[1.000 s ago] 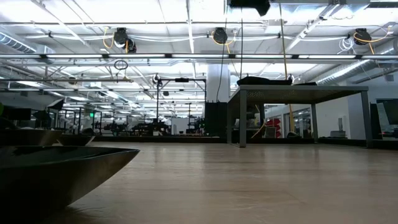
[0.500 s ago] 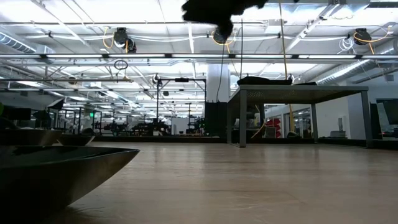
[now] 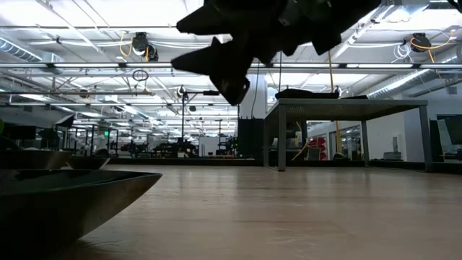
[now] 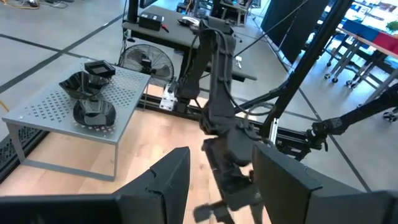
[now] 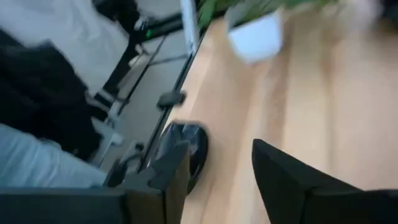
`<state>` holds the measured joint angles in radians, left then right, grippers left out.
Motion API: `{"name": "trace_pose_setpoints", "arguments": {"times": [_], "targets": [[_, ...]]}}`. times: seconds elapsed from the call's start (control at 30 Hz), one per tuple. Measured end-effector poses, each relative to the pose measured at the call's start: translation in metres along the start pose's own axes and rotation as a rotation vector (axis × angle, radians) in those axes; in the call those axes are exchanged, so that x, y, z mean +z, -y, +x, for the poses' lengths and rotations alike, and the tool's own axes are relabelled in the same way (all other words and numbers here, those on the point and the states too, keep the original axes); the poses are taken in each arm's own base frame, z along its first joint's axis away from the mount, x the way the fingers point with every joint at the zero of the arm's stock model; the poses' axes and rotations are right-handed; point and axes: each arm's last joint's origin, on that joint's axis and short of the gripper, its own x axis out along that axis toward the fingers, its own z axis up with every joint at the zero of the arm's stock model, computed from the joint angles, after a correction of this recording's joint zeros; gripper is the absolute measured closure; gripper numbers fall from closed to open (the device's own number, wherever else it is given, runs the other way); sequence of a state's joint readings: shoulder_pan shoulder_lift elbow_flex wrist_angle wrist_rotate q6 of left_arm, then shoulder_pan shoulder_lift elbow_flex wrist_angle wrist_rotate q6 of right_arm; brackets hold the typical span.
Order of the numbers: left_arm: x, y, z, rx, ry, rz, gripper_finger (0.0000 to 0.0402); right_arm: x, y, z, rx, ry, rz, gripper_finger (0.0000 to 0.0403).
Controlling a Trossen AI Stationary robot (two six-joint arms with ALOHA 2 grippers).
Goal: Pick & Place Mini shaped plates
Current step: Move the leaf-shaped plate to the middle of the table
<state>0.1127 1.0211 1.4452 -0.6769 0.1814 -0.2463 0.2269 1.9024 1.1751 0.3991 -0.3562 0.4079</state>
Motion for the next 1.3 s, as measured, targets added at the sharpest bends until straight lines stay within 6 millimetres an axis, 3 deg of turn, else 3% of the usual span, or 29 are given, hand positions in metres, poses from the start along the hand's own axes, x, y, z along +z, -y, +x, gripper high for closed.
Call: {"name": "trace_pose_setpoints", "arguments": {"times": [0.13, 0.23, 0.4, 0.67, 0.97, 1.13, 1.3], "targets": [[0.000, 0.000, 0.000, 0.000, 0.000, 0.017, 0.0227, -0.007, -0.013, 0.003, 0.019, -0.042, -0.040, 0.0235], [0.001, 0.000, 0.000, -0.001, 0.006, 0.003, 0.0227, 0.002, -0.022, -0.011, -0.003, -0.054, -0.102, 0.0243], [0.007, 0.001, 0.005, -0.017, 0.065, 0.010, 0.0227, 0.026, -0.036, -0.057, -0.137, -0.071, -0.219, 0.0254], [0.023, 0.002, 0.023, -0.055, 0.208, 0.051, 0.0227, 0.054, -0.065, -0.151, -0.485, -0.016, -0.336, 0.0254], [0.032, 0.000, 0.039, -0.055, 0.300, 0.015, 0.0227, 0.065, -0.100, -0.249, -0.768, 0.266, -0.251, 0.0259], [0.028, -0.001, 0.046, -0.083, 0.250, 0.045, 0.0227, 0.062, -0.109, -0.282, -0.872, 0.401, -0.152, 0.0259], [0.022, -0.002, 0.049, -0.075, 0.190, 0.067, 0.0227, 0.059, -0.109, -0.294, -0.977, 0.425, -0.145, 0.0259]]}}
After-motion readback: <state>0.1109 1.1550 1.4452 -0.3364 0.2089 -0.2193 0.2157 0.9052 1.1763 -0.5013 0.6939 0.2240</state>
